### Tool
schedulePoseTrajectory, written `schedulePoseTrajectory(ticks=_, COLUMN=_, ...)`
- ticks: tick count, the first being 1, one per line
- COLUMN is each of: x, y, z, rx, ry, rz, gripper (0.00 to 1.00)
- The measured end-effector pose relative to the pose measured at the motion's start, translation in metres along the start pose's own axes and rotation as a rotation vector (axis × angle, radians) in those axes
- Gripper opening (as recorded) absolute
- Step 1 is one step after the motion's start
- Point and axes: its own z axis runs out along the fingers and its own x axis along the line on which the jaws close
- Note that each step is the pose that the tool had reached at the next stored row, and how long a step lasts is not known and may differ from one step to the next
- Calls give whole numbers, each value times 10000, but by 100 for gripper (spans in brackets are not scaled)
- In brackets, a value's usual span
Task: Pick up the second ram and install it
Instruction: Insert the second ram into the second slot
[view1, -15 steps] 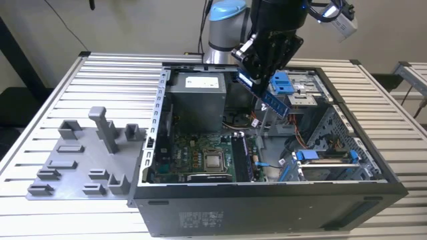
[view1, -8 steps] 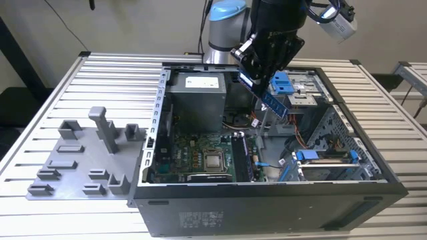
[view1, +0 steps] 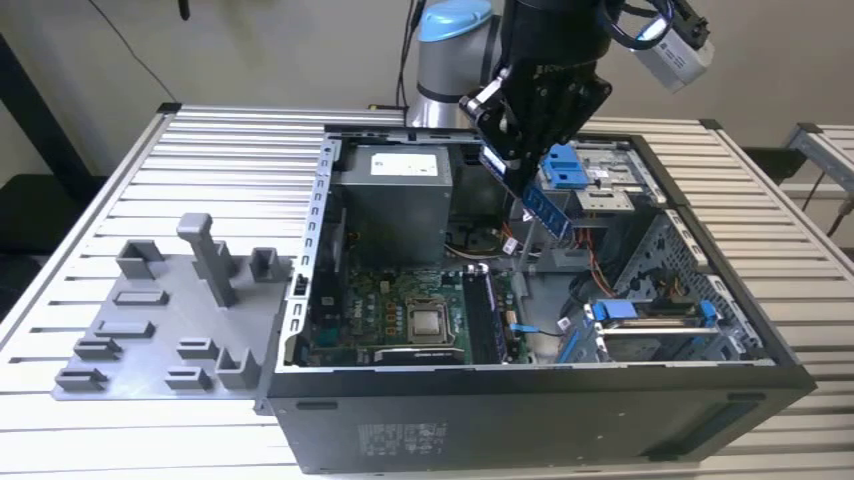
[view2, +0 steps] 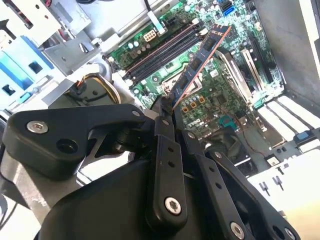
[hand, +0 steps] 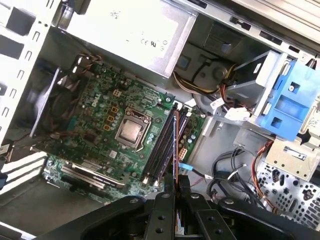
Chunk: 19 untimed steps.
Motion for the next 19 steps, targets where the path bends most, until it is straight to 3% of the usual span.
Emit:
schedulePoseTrajectory(ticks=4, x=-2, y=-1, z=2, rx=6, ry=3, rz=357, gripper=14)
schedulePoseTrajectory(ticks=10, x=-2, y=-1, z=4, rx=7, ry=3, rz=464, gripper=14)
schedulePoseTrajectory(ticks=19, x=-1, y=-1, z=45, rx=26, ry=12, rz=1479, gripper=14)
